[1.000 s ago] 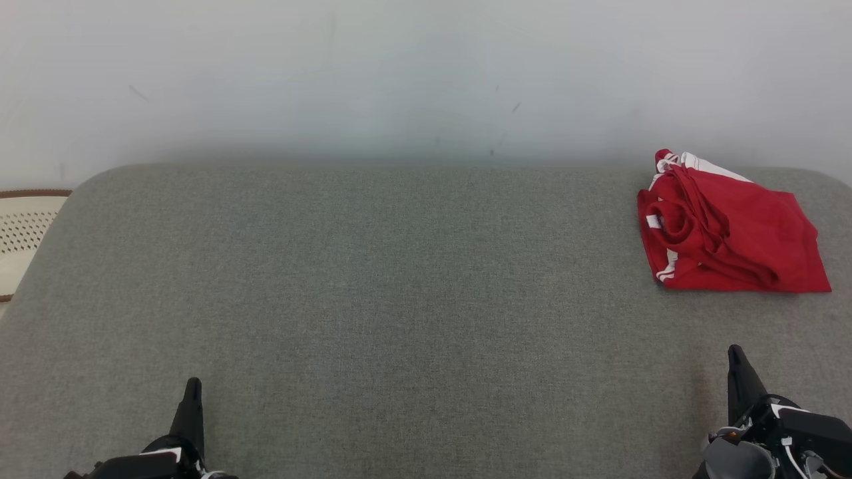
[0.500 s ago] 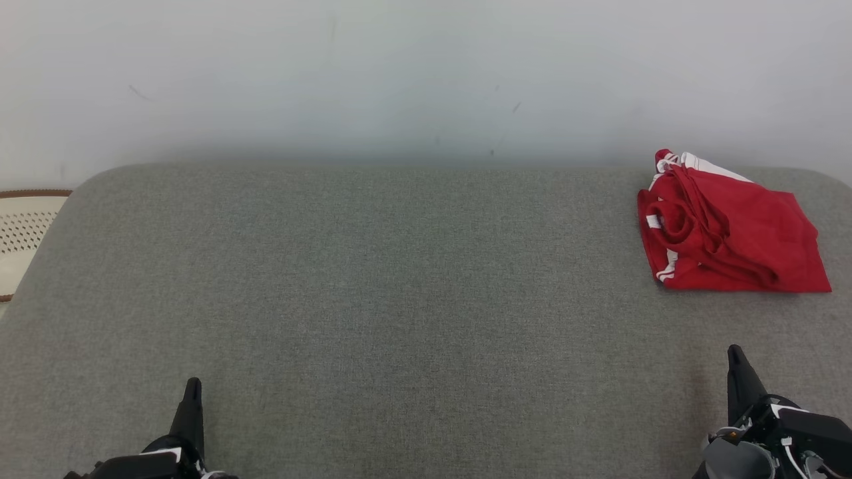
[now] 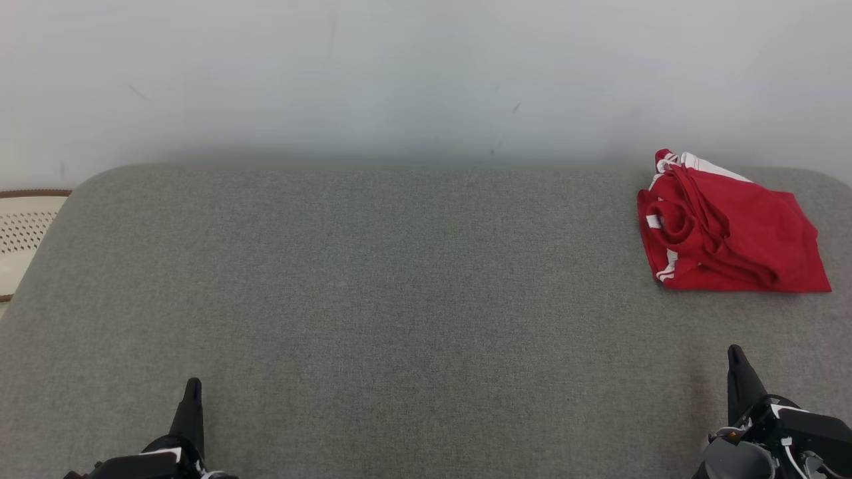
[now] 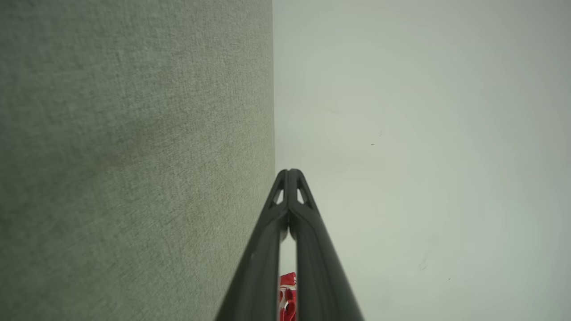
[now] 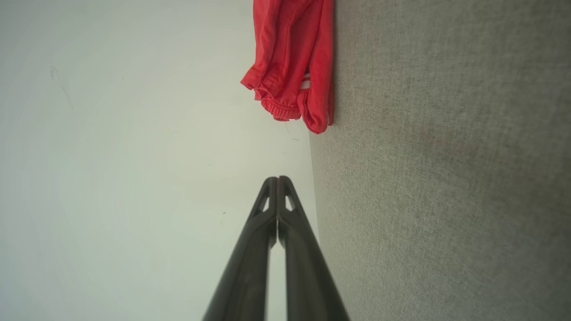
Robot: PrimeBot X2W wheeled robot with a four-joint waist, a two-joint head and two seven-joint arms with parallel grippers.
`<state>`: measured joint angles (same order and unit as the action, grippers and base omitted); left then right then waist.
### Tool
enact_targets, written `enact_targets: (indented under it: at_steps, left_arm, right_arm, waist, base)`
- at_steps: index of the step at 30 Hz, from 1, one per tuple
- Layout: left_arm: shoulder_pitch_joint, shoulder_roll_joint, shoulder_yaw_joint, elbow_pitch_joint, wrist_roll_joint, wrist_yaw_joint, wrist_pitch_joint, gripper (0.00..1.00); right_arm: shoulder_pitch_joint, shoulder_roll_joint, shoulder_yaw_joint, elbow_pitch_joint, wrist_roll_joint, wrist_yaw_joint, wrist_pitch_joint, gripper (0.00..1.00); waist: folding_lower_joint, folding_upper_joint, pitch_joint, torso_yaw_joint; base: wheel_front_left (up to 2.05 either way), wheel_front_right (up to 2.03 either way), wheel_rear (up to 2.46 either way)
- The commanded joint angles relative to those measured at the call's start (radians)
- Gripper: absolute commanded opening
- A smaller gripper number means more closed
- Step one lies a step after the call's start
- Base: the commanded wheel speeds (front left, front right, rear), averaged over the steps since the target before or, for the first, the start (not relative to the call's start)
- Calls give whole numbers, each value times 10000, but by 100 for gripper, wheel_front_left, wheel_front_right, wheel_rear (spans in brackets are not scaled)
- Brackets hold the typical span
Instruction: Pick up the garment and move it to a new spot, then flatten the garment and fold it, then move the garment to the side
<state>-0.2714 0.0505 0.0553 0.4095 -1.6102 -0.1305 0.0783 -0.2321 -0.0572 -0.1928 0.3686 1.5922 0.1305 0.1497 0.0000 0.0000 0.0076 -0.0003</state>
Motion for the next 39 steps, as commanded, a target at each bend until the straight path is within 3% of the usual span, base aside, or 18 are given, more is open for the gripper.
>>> enact_targets:
  at_steps: [1,39]
  left_arm:
    - [-72,-7,26,6,-34,-29,26,0]
    - [-71,-7,25,4,-35,-29,25,0]
  right_arm:
    - [-1,22,-10,0,-85,4,18,0]
    - [-6,46,-42,-1,-111,4,49,0]
  waist:
    - [0,0,0,0]
    - [0,0,0,0]
  base:
    - [0,0,0]
    - [0,0,0]
